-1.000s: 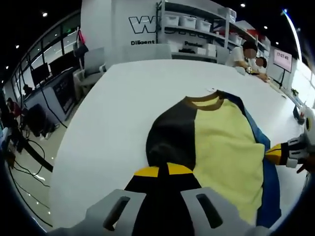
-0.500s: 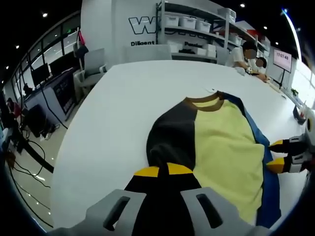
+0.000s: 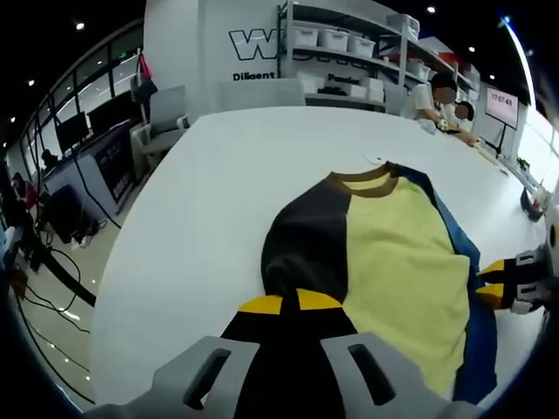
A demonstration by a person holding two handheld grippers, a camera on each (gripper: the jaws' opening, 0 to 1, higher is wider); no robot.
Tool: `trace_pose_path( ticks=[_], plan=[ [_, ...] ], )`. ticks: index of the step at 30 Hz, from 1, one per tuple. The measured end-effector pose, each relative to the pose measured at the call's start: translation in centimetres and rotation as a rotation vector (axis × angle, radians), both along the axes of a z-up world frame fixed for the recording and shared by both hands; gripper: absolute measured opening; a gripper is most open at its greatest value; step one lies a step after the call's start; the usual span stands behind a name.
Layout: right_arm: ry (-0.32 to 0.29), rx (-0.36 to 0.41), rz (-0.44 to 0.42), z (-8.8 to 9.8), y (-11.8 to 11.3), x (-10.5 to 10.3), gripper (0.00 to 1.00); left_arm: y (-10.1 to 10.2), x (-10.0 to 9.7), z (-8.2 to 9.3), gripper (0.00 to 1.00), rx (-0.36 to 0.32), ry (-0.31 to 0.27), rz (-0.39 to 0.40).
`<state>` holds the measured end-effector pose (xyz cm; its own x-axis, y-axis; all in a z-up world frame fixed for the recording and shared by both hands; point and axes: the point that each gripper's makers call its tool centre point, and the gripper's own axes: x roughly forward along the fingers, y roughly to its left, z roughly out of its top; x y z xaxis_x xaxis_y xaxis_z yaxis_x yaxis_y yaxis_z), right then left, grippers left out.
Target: Fold the garment on the visible template until the final outline fits inside the template.
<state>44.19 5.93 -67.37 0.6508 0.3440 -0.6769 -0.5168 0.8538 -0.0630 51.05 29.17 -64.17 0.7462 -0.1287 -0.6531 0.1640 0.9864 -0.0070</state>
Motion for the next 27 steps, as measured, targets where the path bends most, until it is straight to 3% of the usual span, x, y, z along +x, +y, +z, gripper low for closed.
trace_pose_path(
  ticks=[6,10,12,21,27],
  plan=[
    [0.029,0.046,-0.022,0.5,-0.8,-0.3,0.00,0.5,0.2,0.0,0.02,0.016,-0.001,0.001],
    [0.012,0.045,-0.032,1.3,-2.1,-0.2,0.00,0.9,0.6,0.2,0.02,0.036,-0.003,-0.006],
    [-0.017,0.009,-0.044,1.8,-3.9,0.2,0.00,1.1,0.9,0.5,0.02,0.037,-0.010,-0.008],
    [-0.040,-0.090,-0.109,2.3,-9.9,2.4,0.00,2.1,1.4,0.2,0.02,0.061,-0.004,-0.004],
    [-0.001,-0.104,-0.145,1.8,-13.3,3.4,0.00,3.4,1.9,-0.3,0.02,0.090,0.006,0.006]
  ],
)
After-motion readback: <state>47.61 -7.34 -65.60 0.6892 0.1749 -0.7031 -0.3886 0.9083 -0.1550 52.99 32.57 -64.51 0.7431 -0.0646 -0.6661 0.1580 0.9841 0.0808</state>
